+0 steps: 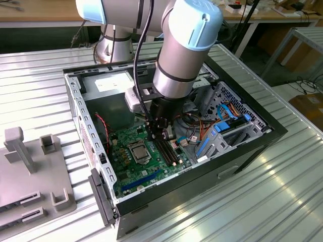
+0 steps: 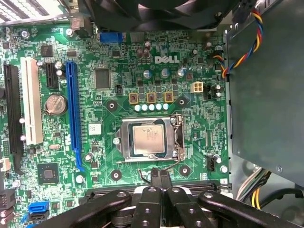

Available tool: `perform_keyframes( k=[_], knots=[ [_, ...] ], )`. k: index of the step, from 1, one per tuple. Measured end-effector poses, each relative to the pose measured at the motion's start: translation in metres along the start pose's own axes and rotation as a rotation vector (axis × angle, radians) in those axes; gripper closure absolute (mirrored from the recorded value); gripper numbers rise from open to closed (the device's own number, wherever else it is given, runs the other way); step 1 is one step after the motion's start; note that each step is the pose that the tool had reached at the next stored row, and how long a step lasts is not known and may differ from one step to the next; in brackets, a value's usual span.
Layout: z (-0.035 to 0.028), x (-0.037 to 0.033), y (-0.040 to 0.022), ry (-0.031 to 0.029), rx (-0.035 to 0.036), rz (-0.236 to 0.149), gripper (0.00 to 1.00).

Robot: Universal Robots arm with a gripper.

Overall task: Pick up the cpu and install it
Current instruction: 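Install the first cpu locking lever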

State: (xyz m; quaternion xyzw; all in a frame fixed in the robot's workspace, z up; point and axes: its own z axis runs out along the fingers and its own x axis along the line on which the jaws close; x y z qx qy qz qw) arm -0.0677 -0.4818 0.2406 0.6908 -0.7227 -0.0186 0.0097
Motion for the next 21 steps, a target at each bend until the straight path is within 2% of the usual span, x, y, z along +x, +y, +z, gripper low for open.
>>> perform_keyframes(
  k=[5, 9, 16, 21],
  knots=[
    [0.0002, 0.0002, 0.001, -0.0009, 0.0044, 0.018, 0.89],
    [0.0005, 0.0018, 0.0063, -0.0037, 0.0137, 0.018, 0.89],
    [0.0004, 0.006, 0.0065, -0.0044, 0.0282, 0.017, 0.89],
    [0.0009, 0.0093, 0.0063, -0.0047, 0.0311, 0.017, 0.89]
  ],
)
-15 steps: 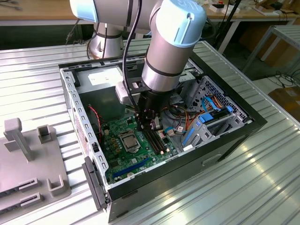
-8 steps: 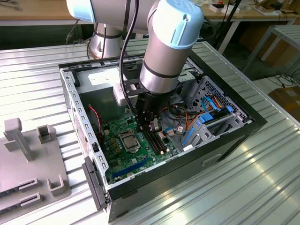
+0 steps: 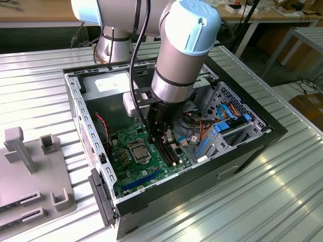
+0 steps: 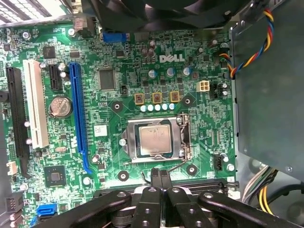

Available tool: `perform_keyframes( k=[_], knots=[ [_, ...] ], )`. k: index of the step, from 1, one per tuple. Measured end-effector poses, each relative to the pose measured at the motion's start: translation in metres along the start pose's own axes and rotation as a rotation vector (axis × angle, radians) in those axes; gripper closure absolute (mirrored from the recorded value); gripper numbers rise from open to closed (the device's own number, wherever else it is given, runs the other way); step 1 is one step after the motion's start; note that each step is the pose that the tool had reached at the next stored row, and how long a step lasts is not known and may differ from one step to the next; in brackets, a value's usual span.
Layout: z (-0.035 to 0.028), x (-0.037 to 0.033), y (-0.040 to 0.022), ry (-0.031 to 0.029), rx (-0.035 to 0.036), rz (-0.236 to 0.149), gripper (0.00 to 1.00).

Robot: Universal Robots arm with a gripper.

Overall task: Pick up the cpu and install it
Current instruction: 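Install the first cpu locking lever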

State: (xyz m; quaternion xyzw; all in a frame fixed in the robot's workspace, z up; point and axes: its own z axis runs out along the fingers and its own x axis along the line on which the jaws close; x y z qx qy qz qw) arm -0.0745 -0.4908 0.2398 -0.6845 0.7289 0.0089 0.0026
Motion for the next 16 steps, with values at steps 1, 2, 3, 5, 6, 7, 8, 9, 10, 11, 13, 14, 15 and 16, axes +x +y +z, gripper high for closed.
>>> perform_keyframes(
  k=[1, 2, 3, 5, 6, 7, 8, 9, 10, 11, 13, 14, 15, 16],
  knots=[
    [0.0003, 0.0001, 0.0, 0.0, 0.0, 0.0, 0.89],
    [0.001, 0.0005, 0.0, 0.0002, -0.0001, 0.0, 0.89],
    [0.0018, 0.0008, 0.0, 0.0003, -0.0001, 0.0, 0.89],
    [0.0035, 0.0011, -0.0001, 0.0002, -0.0001, 0.0, 0.89],
    [0.0044, 0.0014, -0.0001, 0.0002, -0.0001, 0.0, 0.89],
    [0.0052, 0.0016, -0.0001, 0.0002, -0.0001, 0.0, 0.89],
    [0.0062, 0.0021, -0.0002, 0.0001, -0.0001, 0.0, 0.89],
    [0.0067, 0.0027, -0.0002, 0.0, -0.0002, 0.0, 0.89],
    [0.0072, 0.0037, -0.0002, -0.0002, -0.0001, 0.0, 0.89],
    [0.0073, 0.0044, -0.0003, -0.0001, -0.0001, 0.0, 0.89],
    [0.0074, 0.0064, -0.0004, 0.0002, -0.0001, 0.0, 0.89],
    [0.0074, 0.0073, -0.0004, 0.0001, -0.0001, -0.001, 0.89],
    [0.0075, 0.0084, -0.0005, 0.0002, 0.0, -0.001, 0.89],
    [0.0075, 0.0091, -0.0004, 0.0003, 0.0008, -0.004, 0.89]
  ],
)
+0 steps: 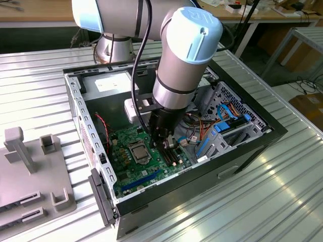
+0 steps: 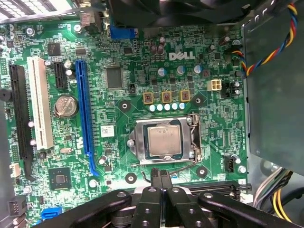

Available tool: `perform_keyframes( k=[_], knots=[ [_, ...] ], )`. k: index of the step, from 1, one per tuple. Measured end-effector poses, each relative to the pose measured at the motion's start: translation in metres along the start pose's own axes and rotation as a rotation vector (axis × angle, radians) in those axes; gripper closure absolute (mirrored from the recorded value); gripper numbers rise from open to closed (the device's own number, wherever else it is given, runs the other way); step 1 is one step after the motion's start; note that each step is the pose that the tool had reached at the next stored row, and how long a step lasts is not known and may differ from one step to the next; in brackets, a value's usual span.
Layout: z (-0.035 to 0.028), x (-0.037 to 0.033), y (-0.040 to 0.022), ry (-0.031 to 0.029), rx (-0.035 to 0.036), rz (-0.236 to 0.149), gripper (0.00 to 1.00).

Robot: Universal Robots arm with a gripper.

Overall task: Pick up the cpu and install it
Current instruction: 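Install the first cpu locking lever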

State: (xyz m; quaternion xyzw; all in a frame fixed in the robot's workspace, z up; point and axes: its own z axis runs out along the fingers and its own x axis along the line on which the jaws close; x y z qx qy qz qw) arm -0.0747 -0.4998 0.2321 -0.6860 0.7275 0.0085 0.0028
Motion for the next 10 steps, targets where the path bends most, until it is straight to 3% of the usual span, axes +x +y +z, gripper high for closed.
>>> perform_keyframes(
  k=[10],
  knots=[
    [0.0027, 0.0002, 0.0007, -0.0009, 0.003, -0.045, 0.89]
  ],
)
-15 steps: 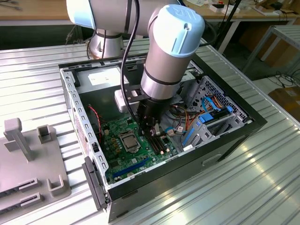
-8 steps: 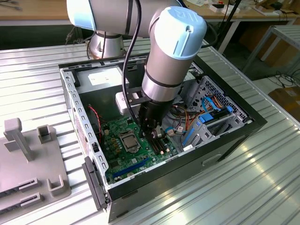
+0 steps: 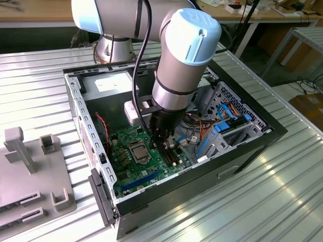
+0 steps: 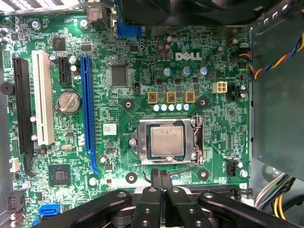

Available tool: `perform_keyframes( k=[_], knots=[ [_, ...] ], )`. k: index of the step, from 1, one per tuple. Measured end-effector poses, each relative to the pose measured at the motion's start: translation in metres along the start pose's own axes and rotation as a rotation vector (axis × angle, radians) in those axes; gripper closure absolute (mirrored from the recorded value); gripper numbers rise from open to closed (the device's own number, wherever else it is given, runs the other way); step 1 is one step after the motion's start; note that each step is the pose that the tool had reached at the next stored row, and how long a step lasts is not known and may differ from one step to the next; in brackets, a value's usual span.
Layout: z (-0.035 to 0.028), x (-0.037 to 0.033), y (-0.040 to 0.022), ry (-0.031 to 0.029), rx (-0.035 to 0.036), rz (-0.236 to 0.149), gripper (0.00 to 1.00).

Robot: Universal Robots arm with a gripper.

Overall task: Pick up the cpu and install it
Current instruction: 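Install the first cpu locking lever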

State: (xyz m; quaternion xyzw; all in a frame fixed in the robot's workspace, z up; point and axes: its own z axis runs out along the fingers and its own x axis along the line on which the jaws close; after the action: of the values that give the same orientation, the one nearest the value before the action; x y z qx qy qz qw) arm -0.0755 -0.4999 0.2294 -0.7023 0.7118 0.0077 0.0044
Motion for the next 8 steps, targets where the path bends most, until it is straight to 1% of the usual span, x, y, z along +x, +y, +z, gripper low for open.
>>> perform_keyframes(
  k=[8],
  knots=[
    [0.0032, 0.0001, 0.0001, -0.0001, 0.0005, -0.033, 0.89]
  ],
)
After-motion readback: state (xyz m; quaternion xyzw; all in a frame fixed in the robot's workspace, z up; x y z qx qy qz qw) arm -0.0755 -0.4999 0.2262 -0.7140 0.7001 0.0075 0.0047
